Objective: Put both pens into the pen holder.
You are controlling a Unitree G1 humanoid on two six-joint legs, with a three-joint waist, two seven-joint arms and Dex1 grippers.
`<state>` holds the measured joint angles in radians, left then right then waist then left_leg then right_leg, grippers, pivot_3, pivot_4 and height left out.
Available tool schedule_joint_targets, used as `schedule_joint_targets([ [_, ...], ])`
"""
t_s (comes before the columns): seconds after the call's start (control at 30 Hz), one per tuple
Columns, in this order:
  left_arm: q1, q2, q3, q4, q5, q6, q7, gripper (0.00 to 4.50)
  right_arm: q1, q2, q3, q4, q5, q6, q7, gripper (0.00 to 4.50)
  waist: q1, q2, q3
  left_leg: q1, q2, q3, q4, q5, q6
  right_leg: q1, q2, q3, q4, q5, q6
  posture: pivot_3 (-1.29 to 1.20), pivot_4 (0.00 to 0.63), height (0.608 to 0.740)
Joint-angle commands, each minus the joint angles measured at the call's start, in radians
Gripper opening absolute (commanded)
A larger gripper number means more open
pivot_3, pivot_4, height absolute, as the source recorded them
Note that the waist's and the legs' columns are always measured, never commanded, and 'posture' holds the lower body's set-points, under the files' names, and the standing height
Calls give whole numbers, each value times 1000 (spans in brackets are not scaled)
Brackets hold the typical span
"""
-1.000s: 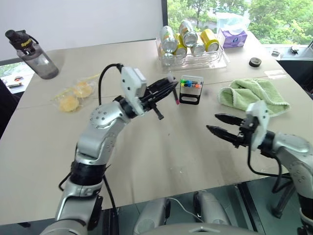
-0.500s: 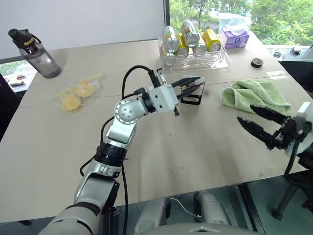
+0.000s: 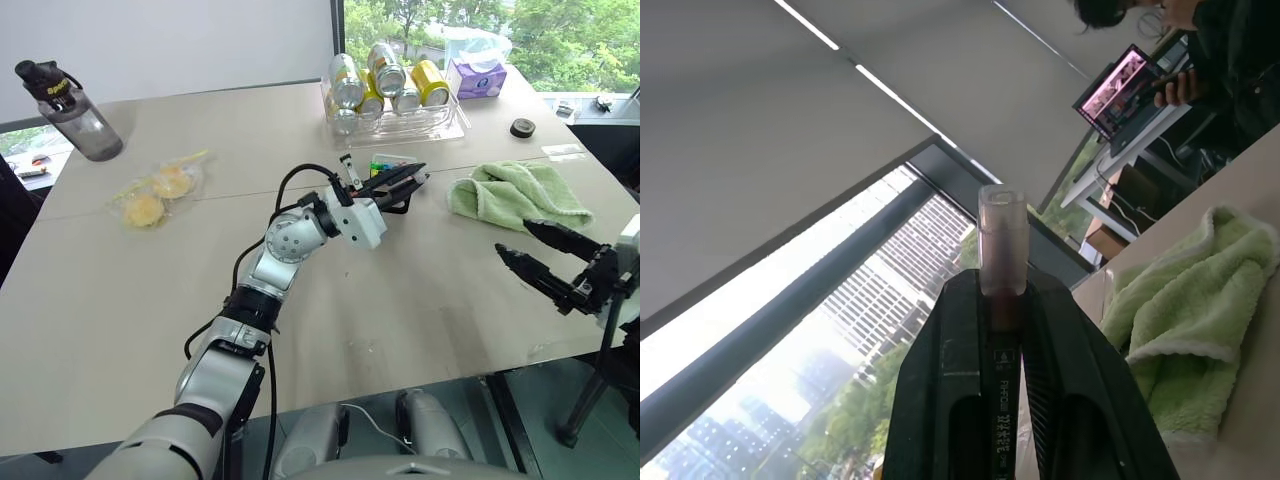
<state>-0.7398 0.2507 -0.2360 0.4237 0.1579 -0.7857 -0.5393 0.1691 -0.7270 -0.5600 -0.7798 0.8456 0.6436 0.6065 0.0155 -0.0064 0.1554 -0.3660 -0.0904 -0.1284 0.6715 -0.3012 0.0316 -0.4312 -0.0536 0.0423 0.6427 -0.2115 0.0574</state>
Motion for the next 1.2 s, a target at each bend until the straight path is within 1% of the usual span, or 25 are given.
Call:
schedule_joint_targets([
  [0.03,-34,2,12,39,2,-31,28,0,-6,-19,-28,-27,28,-11,-9,2884,0,0,0,0,0,0,0,0,0,0,0,0,0,0,0,0,150,739],
  [0.37,-101,-18,7,171,6,-62,62,0,-23,-35,-9,-21,40,-12,-27,2884,-1,0,0,0,0,0,1,0,0,0,0,0,0,0,0,0,150,739],
  [0.93,-122,-41,18,235,-35,-65,49,0,-11,-32,-15,-31,58,-25,-43,2884,0,0,0,0,0,0,1,0,0,0,0,0,0,0,0,0,150,739],
  [1.0,-121,-43,21,235,-38,-61,52,997,-11,-34,-16,-29,58,-27,-41,2973,0,0,0,0,0,0,1,0,0,0,0,0,1,0,0,0,150,739],
  [1.03,-120,-44,23,236,-40,-60,54,1244,-11,-35,-17,-28,57,-28,-39,2973,-1,0,0,0,0,0,1,0,0,0,0,0,1,0,0,0,150,739],
  [1.07,-120,-44,24,236,-41,-59,56,1674,-12,-36,-18,-27,58,-28,-38,2973,-1,0,0,0,0,0,1,0,0,0,0,0,1,0,0,0,150,739],
  [1.1,-119,-45,27,236,-40,-59,62,2245,-12,-37,-19,-26,59,-28,-37,2973,-1,0,0,0,0,0,1,0,0,0,0,0,1,0,0,0,150,739],
  [1.13,-118,-45,28,235,-38,-59,68,2630,-12,-37,-20,-25,58,-29,-35,2973,-1,0,0,0,0,0,1,0,0,0,0,0,1,0,0,0,150,739],
  [1.2,-117,-44,30,234,-33,-58,78,3691,-11,-38,-20,-24,58,-30,-33,2973,-1,0,0,0,0,0,1,0,0,0,0,0,1,0,0,0,150,739],
])
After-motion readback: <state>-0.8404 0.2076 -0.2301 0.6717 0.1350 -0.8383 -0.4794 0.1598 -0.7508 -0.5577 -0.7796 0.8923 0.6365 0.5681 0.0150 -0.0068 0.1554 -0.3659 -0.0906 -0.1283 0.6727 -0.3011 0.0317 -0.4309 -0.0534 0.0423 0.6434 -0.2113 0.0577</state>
